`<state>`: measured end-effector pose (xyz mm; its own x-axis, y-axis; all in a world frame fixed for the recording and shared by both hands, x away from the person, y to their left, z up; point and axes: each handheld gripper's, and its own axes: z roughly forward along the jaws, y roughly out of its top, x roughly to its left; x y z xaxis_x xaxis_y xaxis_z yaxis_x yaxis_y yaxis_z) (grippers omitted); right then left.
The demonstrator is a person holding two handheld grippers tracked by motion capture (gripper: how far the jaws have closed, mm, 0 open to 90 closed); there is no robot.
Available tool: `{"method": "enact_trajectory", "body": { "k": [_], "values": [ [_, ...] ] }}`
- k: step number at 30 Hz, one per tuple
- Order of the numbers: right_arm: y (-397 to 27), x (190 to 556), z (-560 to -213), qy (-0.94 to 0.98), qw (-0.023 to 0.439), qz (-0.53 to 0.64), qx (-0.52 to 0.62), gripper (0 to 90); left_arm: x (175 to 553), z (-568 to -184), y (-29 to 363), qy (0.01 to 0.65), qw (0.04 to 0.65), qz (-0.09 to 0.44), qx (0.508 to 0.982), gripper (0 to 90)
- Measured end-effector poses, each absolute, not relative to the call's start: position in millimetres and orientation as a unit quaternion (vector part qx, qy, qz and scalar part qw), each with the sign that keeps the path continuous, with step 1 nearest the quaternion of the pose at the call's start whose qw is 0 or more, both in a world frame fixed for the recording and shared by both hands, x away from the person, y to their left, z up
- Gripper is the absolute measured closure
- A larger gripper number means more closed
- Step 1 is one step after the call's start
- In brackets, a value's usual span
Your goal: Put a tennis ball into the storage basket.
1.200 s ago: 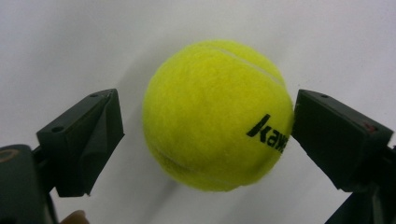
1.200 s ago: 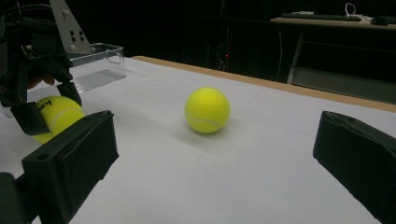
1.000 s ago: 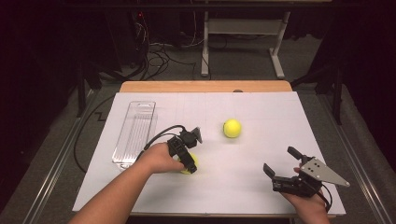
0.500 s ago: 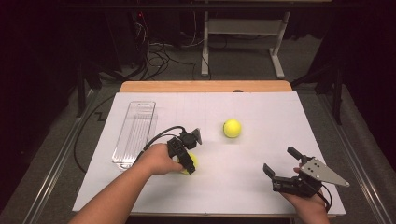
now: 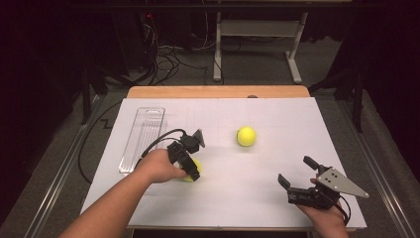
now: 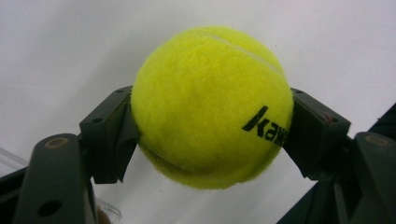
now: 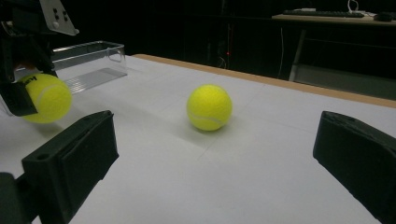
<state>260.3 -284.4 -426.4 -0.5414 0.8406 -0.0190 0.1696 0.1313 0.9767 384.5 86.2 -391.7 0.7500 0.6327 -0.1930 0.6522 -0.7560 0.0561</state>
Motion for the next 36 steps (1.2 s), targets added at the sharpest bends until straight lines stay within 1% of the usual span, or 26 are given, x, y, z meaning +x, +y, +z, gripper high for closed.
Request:
{"method": "enact_trajectory", "body": {
  "k": [8, 11, 17, 27, 36],
  "values": [
    [-284.4, 259.6, -425.6, 0.686, 0.307, 0.547, 0.368, 0.2, 382.3, -380.3, 92.6, 0.344, 0.054, -0.091, 0.933, 26.7],
    [-284.7, 259.5, -425.4, 0.686, 0.308, 0.547, 0.368, 0.2, 380.4, -376.5, 95.7, 0.343, 0.061, -0.085, 0.934, 26.6],
    [-283.8, 259.3, -425.7, 0.688, 0.308, 0.546, 0.366, 0.2, 380.9, -369.4, 105.4, 0.346, 0.071, -0.093, 0.931, 26.7],
    [-281.8, 259.8, -426.2, 0.689, 0.309, 0.545, 0.365, 0.2, 381.0, -359.4, 116.5, 0.349, 0.069, -0.092, 0.93, 26.7],
    [-281.4, 260.1, -427.5, 0.689, 0.307, 0.545, 0.367, 0.2, 382.9, -350.6, 127.1, 0.361, 0.081, -0.094, 0.924, 26.7]
  ]
}}
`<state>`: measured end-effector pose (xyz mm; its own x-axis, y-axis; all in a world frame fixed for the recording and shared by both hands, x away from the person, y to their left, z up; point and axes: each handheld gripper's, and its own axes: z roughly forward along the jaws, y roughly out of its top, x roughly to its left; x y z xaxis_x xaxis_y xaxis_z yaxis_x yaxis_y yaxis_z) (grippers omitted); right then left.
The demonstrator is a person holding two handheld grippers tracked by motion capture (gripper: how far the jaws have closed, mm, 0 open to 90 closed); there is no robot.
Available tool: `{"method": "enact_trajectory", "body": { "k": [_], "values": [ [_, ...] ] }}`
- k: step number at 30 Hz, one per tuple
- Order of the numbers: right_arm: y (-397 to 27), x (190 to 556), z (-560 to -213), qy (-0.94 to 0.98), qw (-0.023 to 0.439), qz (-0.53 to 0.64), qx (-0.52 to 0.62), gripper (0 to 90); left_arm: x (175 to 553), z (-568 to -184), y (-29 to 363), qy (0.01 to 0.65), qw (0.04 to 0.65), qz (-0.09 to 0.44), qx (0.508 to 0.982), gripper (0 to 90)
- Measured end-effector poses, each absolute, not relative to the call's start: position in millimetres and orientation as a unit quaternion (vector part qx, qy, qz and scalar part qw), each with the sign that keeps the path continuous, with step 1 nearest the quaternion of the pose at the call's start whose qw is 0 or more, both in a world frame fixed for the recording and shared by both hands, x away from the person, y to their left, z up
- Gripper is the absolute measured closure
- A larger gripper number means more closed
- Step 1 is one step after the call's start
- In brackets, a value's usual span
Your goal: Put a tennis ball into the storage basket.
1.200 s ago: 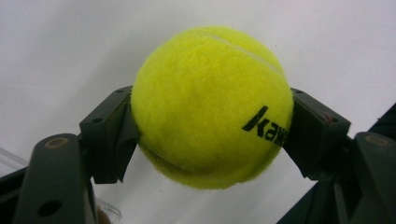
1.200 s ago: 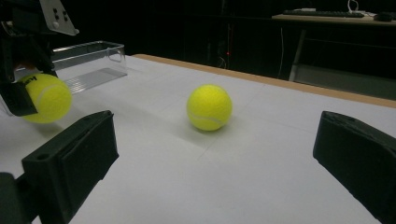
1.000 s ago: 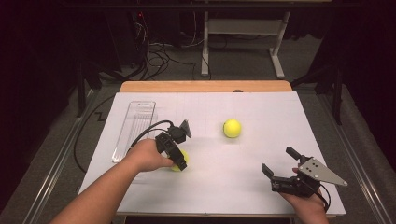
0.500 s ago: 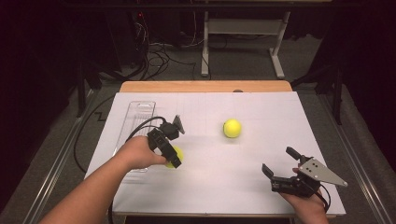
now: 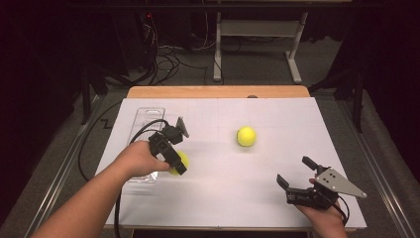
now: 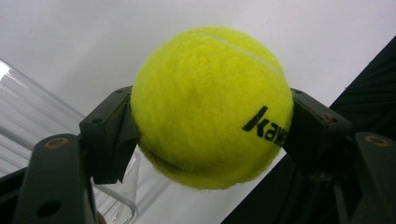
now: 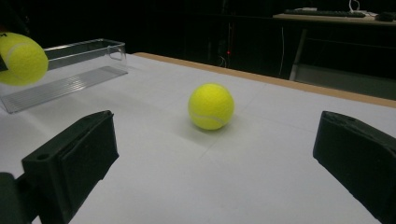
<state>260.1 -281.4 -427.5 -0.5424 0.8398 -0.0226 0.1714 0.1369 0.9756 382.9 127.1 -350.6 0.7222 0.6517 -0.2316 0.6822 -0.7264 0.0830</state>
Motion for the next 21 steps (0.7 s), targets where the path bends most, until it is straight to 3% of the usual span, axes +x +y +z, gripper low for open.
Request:
{"method": "enact_trajectory", "body": {
  "k": [21],
  "values": [
    [-282.4, 260.3, -427.0, 0.689, 0.308, 0.545, 0.366, 0.2, 394.9, -338.9, 140.2, 0.381, 0.075, -0.084, 0.918, 26.7]
  ]
}}
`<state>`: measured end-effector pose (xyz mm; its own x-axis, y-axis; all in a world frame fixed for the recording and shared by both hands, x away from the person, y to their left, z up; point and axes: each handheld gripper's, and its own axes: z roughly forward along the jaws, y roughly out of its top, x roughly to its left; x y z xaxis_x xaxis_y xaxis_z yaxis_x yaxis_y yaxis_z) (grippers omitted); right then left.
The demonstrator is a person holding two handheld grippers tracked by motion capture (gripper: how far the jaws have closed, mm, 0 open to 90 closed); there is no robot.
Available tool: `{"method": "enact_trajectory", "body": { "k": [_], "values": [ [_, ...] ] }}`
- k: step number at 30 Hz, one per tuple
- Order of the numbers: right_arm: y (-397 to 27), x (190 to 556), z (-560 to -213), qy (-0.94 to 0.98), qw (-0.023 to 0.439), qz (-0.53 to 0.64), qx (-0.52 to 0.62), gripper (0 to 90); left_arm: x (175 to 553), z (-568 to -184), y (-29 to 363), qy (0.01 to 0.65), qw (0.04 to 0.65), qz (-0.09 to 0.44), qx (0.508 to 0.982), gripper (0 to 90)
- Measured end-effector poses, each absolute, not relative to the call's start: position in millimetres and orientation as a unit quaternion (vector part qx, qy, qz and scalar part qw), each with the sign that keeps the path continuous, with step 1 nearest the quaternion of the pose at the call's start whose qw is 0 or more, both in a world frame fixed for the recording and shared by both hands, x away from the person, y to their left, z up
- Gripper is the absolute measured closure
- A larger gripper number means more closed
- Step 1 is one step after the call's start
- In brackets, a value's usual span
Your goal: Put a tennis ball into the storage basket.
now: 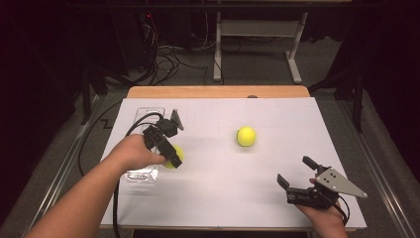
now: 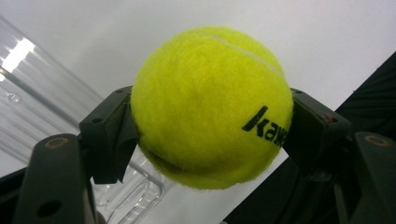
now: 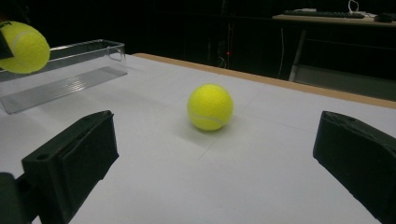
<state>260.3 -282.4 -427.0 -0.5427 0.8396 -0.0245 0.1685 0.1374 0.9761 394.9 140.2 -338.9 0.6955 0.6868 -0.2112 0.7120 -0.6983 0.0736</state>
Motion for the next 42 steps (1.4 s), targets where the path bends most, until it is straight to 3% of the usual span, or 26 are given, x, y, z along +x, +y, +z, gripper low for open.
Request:
{"method": "enact_trajectory", "body": {
  "k": [42],
  "values": [
    [-282.6, 259.6, -426.0, 0.688, 0.308, 0.547, 0.364, 0.2, 406.1, -316.4, 188.4, 0.441, 0.058, -0.056, 0.894, 26.8]
  ]
}}
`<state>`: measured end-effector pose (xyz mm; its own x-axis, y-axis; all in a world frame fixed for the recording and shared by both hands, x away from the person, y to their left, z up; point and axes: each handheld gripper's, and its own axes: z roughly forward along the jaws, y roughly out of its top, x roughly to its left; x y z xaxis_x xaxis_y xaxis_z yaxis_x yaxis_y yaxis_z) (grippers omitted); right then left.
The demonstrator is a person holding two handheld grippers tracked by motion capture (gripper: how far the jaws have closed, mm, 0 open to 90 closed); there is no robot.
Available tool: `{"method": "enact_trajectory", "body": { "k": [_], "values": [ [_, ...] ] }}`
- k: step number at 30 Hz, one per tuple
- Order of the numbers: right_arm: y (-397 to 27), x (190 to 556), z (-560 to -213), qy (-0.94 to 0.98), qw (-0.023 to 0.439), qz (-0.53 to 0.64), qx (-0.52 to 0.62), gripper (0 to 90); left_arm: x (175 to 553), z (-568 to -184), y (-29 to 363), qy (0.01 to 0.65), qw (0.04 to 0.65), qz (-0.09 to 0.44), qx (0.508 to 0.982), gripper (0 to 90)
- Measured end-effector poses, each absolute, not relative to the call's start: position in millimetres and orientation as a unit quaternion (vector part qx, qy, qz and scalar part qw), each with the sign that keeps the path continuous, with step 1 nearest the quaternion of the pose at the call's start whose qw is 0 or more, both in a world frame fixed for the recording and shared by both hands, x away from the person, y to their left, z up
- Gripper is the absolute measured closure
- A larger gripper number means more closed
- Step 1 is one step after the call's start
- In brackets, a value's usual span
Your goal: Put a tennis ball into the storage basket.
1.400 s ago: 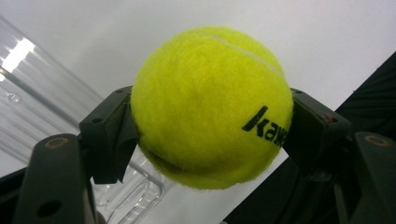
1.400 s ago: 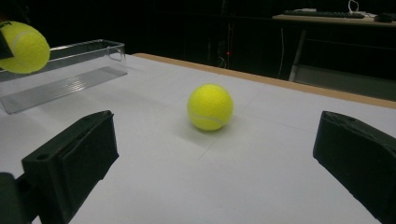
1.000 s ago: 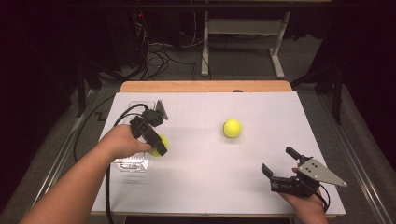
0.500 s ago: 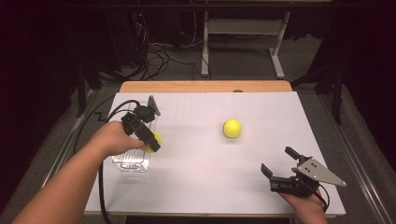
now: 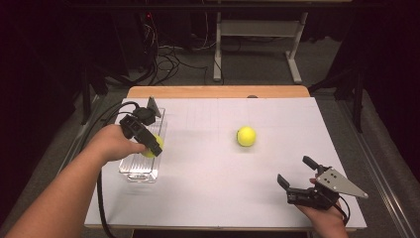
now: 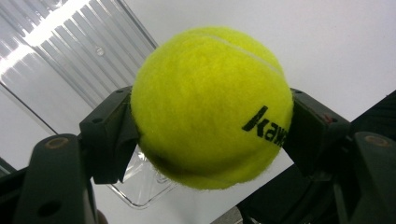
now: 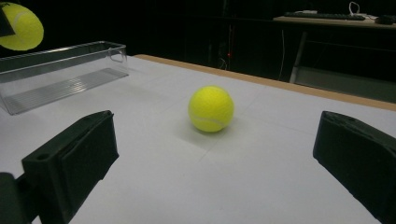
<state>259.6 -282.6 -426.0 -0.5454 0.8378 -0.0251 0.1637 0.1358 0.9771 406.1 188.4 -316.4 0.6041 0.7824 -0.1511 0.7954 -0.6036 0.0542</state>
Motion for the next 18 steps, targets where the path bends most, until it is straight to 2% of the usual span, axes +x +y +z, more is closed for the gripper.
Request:
{"method": "enact_trajectory", "body": {
  "k": [18],
  "values": [
    [-282.6, 258.5, -425.2, 0.687, 0.309, 0.549, 0.363, 0.2, 415.0, -320.1, 200.9, 0.46, 0.054, -0.05, 0.885, 26.8]
  ]
}}
